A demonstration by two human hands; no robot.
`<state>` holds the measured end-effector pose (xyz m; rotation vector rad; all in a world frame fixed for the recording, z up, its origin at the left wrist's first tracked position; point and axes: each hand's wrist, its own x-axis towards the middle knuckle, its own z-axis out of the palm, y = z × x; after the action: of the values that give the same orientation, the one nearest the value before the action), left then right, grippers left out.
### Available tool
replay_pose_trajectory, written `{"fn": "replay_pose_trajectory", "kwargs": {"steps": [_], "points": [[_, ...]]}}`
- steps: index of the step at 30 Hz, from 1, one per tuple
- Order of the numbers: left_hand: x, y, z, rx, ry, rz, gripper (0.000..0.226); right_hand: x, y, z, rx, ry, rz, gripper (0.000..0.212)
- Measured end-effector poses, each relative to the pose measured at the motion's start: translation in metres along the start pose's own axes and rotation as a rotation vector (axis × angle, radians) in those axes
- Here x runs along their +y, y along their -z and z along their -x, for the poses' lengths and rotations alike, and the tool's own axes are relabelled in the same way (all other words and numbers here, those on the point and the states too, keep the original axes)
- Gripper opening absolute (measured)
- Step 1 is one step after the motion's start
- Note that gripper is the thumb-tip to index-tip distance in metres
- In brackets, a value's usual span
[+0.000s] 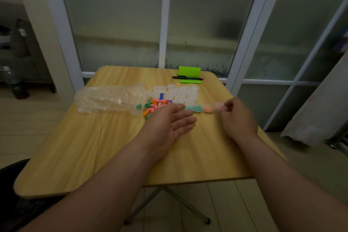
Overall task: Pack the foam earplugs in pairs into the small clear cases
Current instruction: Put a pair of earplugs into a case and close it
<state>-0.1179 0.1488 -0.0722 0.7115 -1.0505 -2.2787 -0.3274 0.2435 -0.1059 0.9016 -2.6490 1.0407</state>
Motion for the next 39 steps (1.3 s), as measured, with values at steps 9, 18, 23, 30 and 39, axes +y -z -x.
{"fn": "replay_pose_trajectory", "kwargs": {"steps": [9, 18, 23, 30, 39], "points": [[0.016, 0.009, -0.015, 0.027, -0.097, 0.088, 0.026, 0.010, -0.013, -0.008, 0.013, 0.077, 0.104, 0.016], [0.022, 0.013, -0.010, 0.015, -0.092, 0.106, 0.023, 0.014, -0.013, -0.006, -0.020, 0.056, 0.092, 0.033], [0.029, 0.025, -0.010, 0.023, -0.102, 0.127, 0.026, 0.009, -0.010, -0.004, 0.035, 0.084, 0.001, 0.035], [0.044, 0.029, -0.018, 0.070, -0.098, 0.094, 0.023, -0.024, -0.016, -0.024, 0.007, 0.226, 0.001, 0.031], [0.051, 0.032, -0.023, 0.064, -0.059, 0.073, 0.027, -0.076, -0.040, -0.083, -0.294, 0.378, 0.293, 0.051]]}}
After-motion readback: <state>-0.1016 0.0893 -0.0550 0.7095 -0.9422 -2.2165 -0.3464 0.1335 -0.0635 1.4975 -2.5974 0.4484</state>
